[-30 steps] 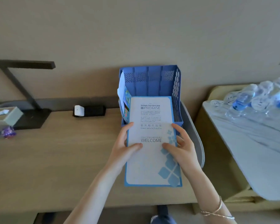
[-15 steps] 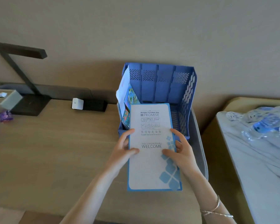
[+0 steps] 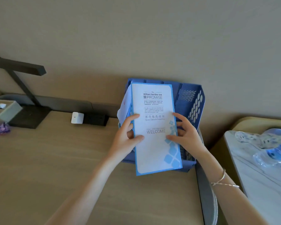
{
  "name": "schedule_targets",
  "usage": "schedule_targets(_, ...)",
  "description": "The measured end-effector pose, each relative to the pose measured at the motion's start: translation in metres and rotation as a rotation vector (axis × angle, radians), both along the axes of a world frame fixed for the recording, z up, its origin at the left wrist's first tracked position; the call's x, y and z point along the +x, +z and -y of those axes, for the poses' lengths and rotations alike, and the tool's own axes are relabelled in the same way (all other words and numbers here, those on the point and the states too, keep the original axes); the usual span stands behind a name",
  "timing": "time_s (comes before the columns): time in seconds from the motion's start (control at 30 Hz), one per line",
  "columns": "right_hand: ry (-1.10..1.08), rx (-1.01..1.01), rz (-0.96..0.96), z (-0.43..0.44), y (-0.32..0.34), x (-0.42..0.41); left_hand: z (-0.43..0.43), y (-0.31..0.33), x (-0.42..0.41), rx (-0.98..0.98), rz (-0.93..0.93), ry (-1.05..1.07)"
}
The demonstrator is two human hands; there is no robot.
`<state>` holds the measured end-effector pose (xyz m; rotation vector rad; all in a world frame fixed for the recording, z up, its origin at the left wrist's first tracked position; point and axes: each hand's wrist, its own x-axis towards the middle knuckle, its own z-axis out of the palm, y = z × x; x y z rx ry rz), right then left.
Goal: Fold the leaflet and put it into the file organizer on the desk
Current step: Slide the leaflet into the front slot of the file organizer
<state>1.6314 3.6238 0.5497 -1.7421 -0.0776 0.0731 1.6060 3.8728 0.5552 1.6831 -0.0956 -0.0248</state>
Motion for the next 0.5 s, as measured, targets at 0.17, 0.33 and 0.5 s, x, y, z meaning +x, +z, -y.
schedule_targets(0.17, 0.011, -0.045, 0.103, 0.001, 0.002, 0.054, 0.017, 0.007, 0.033, 0.069, 0.103, 0.11)
schedule_targets(0.33, 0.04, -0.079, 0.168, -0.01, -0.015, 0.1, 0.028, -0.008, 0.056, 0.155, 0.185, 0.242)
schedule_targets(0.5, 0.117, -0.091, 0.164, -0.025, -0.041, 0.131, 0.027, -0.041, 0.059, 0.24, 0.181, 0.317)
